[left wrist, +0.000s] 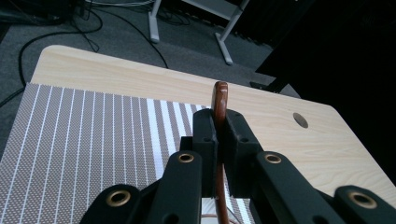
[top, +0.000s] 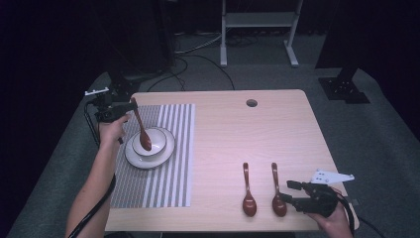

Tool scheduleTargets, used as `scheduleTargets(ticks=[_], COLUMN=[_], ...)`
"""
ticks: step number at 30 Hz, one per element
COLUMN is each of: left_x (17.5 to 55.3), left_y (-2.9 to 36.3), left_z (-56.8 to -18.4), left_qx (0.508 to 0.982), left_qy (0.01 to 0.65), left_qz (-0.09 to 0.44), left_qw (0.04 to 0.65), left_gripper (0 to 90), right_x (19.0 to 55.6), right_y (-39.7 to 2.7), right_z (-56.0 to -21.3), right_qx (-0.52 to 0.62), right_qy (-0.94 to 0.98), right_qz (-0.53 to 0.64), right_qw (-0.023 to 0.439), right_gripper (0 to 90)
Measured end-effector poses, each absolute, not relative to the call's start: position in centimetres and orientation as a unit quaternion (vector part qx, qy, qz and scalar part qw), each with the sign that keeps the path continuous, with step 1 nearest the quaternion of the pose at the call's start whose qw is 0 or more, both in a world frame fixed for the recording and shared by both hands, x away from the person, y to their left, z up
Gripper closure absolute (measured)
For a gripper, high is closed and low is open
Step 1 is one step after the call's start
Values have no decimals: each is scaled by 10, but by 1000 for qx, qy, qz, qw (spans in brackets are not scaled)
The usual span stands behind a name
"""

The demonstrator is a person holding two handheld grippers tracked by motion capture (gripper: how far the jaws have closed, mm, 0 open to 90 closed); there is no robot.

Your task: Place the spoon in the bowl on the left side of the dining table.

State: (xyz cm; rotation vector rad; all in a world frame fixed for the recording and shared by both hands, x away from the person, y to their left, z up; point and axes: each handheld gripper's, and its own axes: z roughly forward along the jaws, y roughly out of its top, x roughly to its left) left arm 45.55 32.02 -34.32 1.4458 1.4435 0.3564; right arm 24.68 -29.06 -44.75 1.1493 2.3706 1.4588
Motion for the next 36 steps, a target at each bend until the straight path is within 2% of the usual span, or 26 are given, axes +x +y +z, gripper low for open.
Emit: scheduleTargets(ticks=[17, 36], left_x=[457, 456], left_y=[329, 338], left_z=[-366, -381], left_qx=[584, 562], left_qy=[621, 631], left_qz=[152, 128], left_qw=[500, 518], left_gripper=[843, 842], right_x=[248, 250], right_y=[-289, -286], right_z=[-449, -450], right_qx=[381, 379], right_qy=[787, 789], right_qz=[481, 480], right_qw=[63, 60], right_gripper=[355, 353])
